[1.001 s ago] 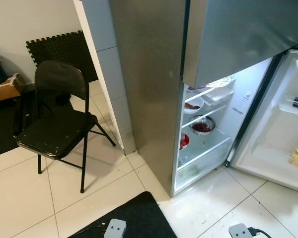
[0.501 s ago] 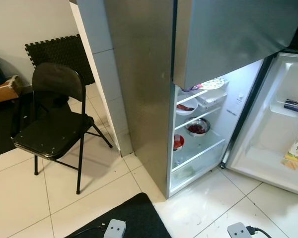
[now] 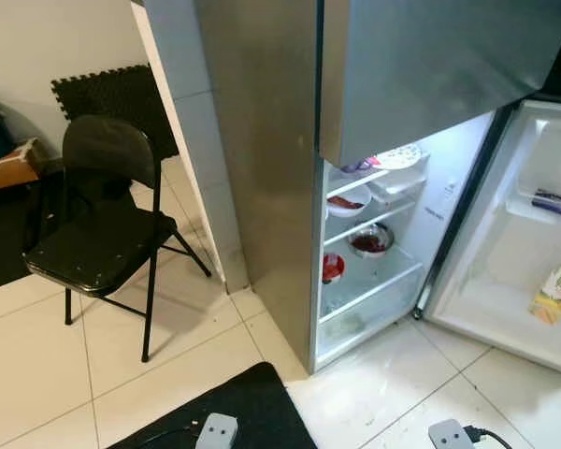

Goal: Restocking fridge

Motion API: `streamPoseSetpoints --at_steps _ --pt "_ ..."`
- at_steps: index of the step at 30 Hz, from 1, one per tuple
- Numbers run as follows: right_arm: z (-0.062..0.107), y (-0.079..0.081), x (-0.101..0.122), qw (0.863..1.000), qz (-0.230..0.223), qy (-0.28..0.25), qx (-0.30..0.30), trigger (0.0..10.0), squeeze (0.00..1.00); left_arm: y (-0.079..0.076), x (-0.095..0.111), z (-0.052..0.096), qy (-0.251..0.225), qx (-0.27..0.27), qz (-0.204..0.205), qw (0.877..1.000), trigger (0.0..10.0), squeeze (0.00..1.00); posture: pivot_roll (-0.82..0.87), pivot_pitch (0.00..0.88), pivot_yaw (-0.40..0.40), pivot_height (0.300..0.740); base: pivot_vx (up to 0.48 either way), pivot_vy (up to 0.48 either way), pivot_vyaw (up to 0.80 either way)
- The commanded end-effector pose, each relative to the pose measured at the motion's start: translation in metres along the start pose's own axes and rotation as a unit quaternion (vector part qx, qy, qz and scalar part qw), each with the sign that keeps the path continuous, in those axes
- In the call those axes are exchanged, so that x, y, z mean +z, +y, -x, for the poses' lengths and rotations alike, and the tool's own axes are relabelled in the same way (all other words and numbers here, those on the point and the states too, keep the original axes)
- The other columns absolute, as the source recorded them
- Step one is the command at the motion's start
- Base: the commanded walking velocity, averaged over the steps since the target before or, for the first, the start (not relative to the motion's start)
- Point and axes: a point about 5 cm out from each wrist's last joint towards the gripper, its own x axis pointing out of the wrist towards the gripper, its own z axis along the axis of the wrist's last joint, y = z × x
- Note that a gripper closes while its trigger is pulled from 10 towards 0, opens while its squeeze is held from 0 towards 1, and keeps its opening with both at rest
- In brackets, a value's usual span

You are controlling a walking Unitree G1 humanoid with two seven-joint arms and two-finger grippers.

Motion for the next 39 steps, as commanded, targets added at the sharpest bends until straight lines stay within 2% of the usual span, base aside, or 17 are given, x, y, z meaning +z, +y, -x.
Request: streamPoseSetpoints --at_steps 1,17,25,39 --pt "0.0007 0.0017 -0.0045 1.0 -0.003 0.006 0.001 10.0 0.0 0.0039 -0.0021 0.0015 0.005 0.006 0.001 1.0 10.0 0.0 0.0 0.0 0.012 0.74 0.0 -0.36 0.0" --pt "0.0014 -0.0043 -0.0057 1.0 0.004 0.01 -0.002 10.0 0.0 -0.0013 -0.0023 -0.0007 0.003 0.017 0.017 1.0 10.0 0.0 0.01 0.0 -0.016 0.74 0.0 -0.044 0.0" --pt "0.0014 -0.0069 -0.0044 1.0 0.006 0.007 -0.005 10.0 0.0 -0.0029 -0.0051 -0.0003 0.005 0.009 0.011 1.0 10.0 0.0 -0.01 0.0 -0.012 0.74 0.0 0.0 0.0" --pt "0.0025 -0.006 -0.0095 1.0 0.003 0.013 -0.004 10.0 0.0 -0.0037 -0.0067 -0.0001 0.009 0.004 0.009 1.0 10.0 0.0 -0.02 0.0 -0.002 0.74 0.0 -0.321 0.0"
